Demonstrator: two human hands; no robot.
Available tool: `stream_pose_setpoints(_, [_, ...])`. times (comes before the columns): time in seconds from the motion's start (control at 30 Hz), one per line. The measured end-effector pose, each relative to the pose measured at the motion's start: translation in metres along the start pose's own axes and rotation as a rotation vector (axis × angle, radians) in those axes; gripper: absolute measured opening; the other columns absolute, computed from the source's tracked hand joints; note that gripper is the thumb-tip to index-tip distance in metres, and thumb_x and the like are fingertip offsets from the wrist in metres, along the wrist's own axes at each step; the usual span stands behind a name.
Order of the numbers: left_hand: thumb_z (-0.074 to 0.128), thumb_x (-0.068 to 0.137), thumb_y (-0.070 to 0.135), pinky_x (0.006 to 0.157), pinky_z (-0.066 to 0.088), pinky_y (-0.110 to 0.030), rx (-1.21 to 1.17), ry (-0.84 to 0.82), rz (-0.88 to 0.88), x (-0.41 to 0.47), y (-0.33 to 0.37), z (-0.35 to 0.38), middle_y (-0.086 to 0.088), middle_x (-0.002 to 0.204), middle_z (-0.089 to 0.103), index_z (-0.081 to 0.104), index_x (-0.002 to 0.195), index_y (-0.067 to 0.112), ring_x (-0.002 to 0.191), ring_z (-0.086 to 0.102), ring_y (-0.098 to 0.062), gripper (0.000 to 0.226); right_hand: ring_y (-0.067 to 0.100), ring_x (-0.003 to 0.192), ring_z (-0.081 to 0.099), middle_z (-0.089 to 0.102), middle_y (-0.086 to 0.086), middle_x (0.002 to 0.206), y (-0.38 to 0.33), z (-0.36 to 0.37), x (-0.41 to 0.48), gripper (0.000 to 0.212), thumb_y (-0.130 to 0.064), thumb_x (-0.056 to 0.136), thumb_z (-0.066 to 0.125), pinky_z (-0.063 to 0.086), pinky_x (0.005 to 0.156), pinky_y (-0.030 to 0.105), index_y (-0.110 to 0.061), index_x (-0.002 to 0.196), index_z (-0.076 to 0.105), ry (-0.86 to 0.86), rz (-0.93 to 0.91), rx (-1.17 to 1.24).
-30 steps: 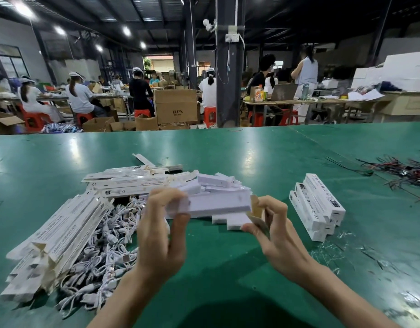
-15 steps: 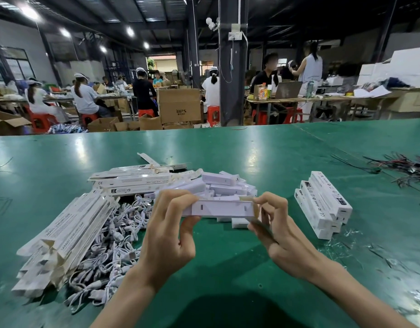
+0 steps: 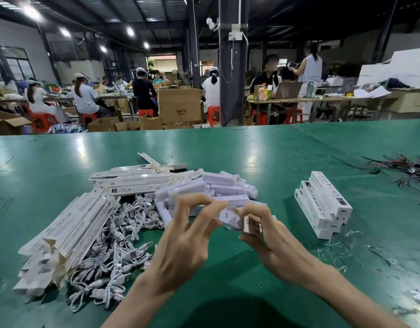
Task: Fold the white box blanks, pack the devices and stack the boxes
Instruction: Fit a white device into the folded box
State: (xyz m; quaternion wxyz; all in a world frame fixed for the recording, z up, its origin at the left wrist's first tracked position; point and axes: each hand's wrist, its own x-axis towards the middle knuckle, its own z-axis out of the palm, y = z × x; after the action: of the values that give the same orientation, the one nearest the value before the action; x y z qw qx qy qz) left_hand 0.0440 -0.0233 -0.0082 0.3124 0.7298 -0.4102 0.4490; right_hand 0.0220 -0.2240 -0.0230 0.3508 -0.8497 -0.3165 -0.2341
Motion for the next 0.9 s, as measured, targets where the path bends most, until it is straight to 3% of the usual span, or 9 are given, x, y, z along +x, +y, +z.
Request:
stream_pose_setpoints(0.1, [0.059, 0.09, 0.014, 0.099, 0.043, -0.023, -0.091, 0.03, -0.014, -0.006, 0.011, 0.012, 0.0, 0.116, 0.053, 0.05, 0.124, 0.012, 0.113, 0.052, -0.01, 0.035, 0.011, 0.065, 0.035, 0.048, 0.003, 0.075, -0.004, 0.001, 0.0, 0.06, 0.002, 0.089, 0.055, 0.038, 0.063, 0.024, -0.043, 0.118, 0.026, 0.031, 0.001, 0.047])
stream_pose_setpoints(0.23, [0.065, 0.088, 0.012, 0.085, 0.05, -0.036, -0.078, 0.167, -0.006, -0.009, 0.016, 0.016, 0.004, 0.11, 0.061, 0.053, 0.117, 0.01, 0.103, 0.059, -0.015, 0.031, 0.01, 0.066, 0.038, 0.05, -0.002, 0.078, -0.005, 0.002, 0.0, 0.065, 0.008, 0.087, 0.056, 0.038, 0.068, 0.017, -0.042, 0.118, 0.026, 0.054, 0.001, 0.064])
stream_pose_setpoints(0.33, [0.067, 0.086, 0.01, 0.081, 0.052, -0.033, -0.111, 0.214, -0.026, -0.008, 0.018, 0.016, 0.005, 0.106, 0.061, 0.055, 0.114, 0.01, 0.095, 0.06, -0.016, 0.031, 0.004, 0.065, 0.035, 0.044, -0.015, 0.075, -0.007, 0.003, 0.001, 0.062, 0.005, 0.087, 0.056, 0.035, 0.065, 0.011, -0.041, 0.118, 0.027, 0.063, 0.0, 0.072])
stream_pose_setpoints(0.47, [0.064, 0.089, 0.018, 0.091, 0.042, -0.017, -0.124, 0.128, -0.126, -0.006, 0.02, 0.013, 0.008, 0.11, 0.057, 0.053, 0.119, 0.015, 0.1, 0.056, -0.01, 0.032, 0.006, 0.063, 0.033, 0.044, -0.011, 0.073, -0.009, 0.001, 0.0, 0.06, 0.002, 0.09, 0.056, 0.034, 0.061, 0.017, -0.042, 0.118, 0.027, 0.062, 0.011, 0.062])
stream_pose_setpoints(0.53, [0.063, 0.09, 0.018, 0.093, 0.039, -0.015, -0.1, 0.097, -0.118, -0.005, 0.018, 0.012, 0.008, 0.109, 0.056, 0.056, 0.115, 0.016, 0.101, 0.053, -0.007, 0.027, 0.005, 0.064, 0.035, 0.045, -0.017, 0.075, -0.01, 0.001, 0.0, 0.056, 0.0, 0.09, 0.055, 0.032, 0.06, 0.013, -0.04, 0.119, 0.028, 0.051, 0.01, 0.064])
stream_pose_setpoints(0.67, [0.065, 0.086, 0.012, 0.091, 0.039, -0.01, -0.087, 0.178, -0.108, -0.007, 0.019, 0.014, 0.006, 0.102, 0.053, 0.06, 0.103, 0.015, 0.1, 0.05, 0.005, 0.018, 0.002, 0.064, 0.036, 0.046, -0.024, 0.08, -0.011, 0.003, 0.0, 0.056, 0.0, 0.09, 0.056, 0.032, 0.061, 0.011, -0.039, 0.119, 0.028, 0.057, 0.005, 0.069])
stream_pose_setpoints(0.77, [0.067, 0.088, 0.019, 0.084, 0.044, -0.021, -0.043, 0.154, -0.081, -0.006, 0.02, 0.017, 0.011, 0.1, 0.057, 0.059, 0.1, 0.02, 0.092, 0.054, -0.007, 0.015, 0.003, 0.065, 0.039, 0.05, -0.017, 0.081, -0.011, 0.003, 0.0, 0.058, 0.001, 0.09, 0.057, 0.033, 0.061, 0.012, -0.041, 0.117, 0.029, 0.083, 0.019, 0.097])
stream_pose_setpoints(0.83, [0.064, 0.092, 0.023, 0.08, 0.045, -0.031, 0.016, 0.099, -0.046, -0.008, 0.021, 0.018, 0.013, 0.1, 0.063, 0.06, 0.102, 0.022, 0.089, 0.055, -0.013, 0.011, -0.002, 0.073, 0.048, 0.055, -0.024, 0.093, -0.012, 0.005, 0.0, 0.061, 0.007, 0.089, 0.057, 0.038, 0.068, 0.008, -0.039, 0.118, 0.029, 0.099, 0.0, 0.119])
stream_pose_setpoints(0.9, [0.059, 0.095, 0.025, 0.079, 0.045, -0.034, 0.049, 0.032, -0.028, -0.01, 0.021, 0.018, 0.011, 0.103, 0.067, 0.06, 0.108, 0.022, 0.089, 0.057, -0.016, 0.014, 0.004, 0.078, 0.055, 0.061, -0.013, 0.104, -0.013, 0.006, -0.001, 0.06, 0.005, 0.089, 0.057, 0.046, 0.072, 0.015, -0.039, 0.119, 0.029, 0.116, -0.011, 0.143])
